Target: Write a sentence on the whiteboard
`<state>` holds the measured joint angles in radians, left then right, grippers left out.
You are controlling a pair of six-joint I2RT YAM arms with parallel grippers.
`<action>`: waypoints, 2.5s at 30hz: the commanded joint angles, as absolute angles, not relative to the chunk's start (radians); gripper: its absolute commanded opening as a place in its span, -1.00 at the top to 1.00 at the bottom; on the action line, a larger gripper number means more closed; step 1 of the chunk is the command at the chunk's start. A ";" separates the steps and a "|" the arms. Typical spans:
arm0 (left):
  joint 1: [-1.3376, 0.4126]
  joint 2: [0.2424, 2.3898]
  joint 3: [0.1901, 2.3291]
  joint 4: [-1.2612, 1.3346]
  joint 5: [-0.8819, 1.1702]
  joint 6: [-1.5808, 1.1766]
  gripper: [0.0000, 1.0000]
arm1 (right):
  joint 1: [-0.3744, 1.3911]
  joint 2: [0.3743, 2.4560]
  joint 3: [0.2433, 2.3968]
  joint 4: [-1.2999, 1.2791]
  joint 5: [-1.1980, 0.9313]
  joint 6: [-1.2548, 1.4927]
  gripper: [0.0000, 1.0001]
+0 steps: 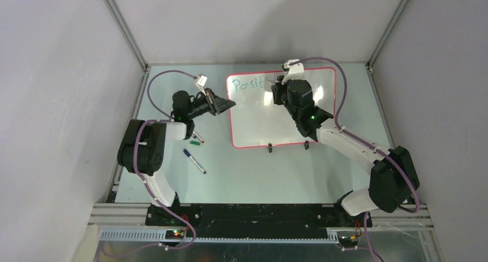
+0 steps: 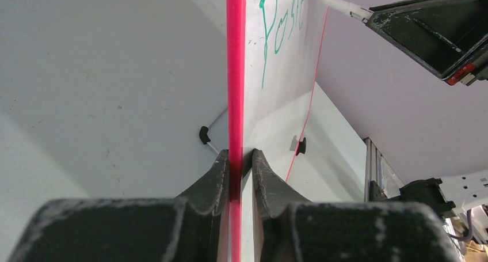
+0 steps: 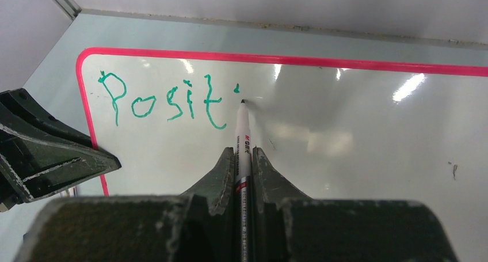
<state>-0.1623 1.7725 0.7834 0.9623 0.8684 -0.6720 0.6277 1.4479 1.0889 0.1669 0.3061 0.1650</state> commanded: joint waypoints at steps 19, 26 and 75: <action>-0.175 1.746 0.781 0.979 0.843 -0.617 1.00 | 0.623 1.450 1.104 0.187 0.298 0.182 1.00; -0.175 1.745 0.780 0.980 0.843 -0.616 1.00 | 0.622 1.451 1.104 0.189 0.292 0.183 1.00; -0.150 1.678 0.785 0.818 0.806 -0.480 1.00 | 0.594 1.309 1.093 0.135 0.095 0.180 1.00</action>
<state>-0.1574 1.7176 0.7593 0.8864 0.8486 -0.6014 0.5999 1.3094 1.0695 0.0711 0.0818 0.2043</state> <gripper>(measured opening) 0.167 0.136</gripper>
